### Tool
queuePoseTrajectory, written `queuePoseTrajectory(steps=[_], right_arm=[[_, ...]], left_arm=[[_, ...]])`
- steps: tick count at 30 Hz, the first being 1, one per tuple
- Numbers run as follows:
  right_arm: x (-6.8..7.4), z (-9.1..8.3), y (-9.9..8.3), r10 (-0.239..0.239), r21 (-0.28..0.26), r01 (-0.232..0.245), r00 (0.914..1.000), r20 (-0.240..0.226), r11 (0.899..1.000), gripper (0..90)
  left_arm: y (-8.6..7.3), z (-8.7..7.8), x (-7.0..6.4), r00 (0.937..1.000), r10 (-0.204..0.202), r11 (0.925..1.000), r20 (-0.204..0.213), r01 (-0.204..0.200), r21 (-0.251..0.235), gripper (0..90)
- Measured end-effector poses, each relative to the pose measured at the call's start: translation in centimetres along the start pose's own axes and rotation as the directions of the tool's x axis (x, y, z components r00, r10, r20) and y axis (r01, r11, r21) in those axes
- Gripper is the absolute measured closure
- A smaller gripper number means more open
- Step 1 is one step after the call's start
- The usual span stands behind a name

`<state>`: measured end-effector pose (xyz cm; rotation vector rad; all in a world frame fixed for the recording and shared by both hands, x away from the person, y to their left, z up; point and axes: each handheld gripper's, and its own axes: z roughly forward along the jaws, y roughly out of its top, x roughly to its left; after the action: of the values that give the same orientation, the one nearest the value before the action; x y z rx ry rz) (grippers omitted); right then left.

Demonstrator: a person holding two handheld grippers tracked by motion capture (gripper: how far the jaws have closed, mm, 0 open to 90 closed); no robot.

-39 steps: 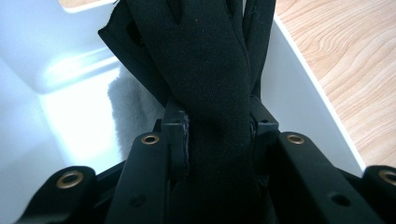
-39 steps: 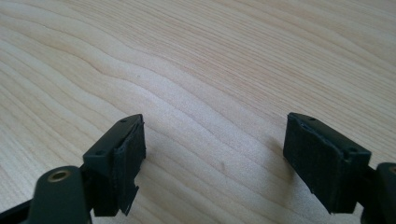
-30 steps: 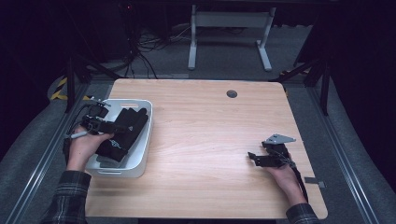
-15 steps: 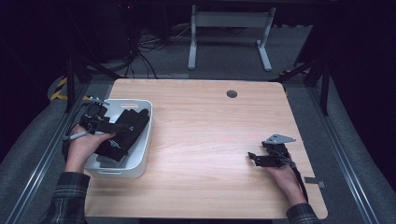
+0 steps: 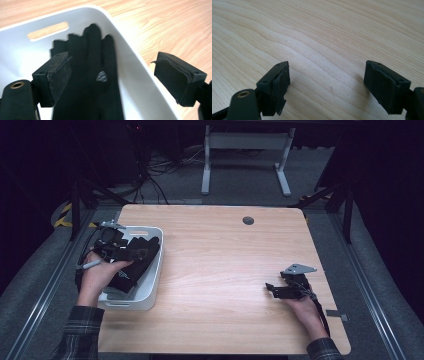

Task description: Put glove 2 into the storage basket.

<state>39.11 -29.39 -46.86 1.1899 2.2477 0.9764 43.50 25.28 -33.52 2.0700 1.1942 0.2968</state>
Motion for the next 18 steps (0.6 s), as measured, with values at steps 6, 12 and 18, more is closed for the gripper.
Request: queuePoseTrajectory(steps=[6, 12, 18], right_arm=[[0.0, 0.0, 0.0, 0.000, 0.000, 0.000, 1.0000, 0.000, 1.000, 21.5], [0.0, 0.0, 0.0, 0.000, 0.000, 0.000, 1.0000, 0.000, 1.000, 21.5], [0.0, 0.0, 0.0, 0.000, 0.000, 0.000, 1.0000, 0.000, 1.000, 21.5]], left_arm=[[0.5, 0.4, -2.2, 0.9994, 0.026, 0.9993, 0.023, -0.025, -0.028, 15.0], [1.0, 1.2, -5.0, 0.9954, 0.067, 0.9957, 0.068, -0.063, -0.068, 15.0], [1.2, 2.6, -7.5, 0.9875, 0.110, 0.9921, 0.113, -0.102, -0.074, 15.0]])
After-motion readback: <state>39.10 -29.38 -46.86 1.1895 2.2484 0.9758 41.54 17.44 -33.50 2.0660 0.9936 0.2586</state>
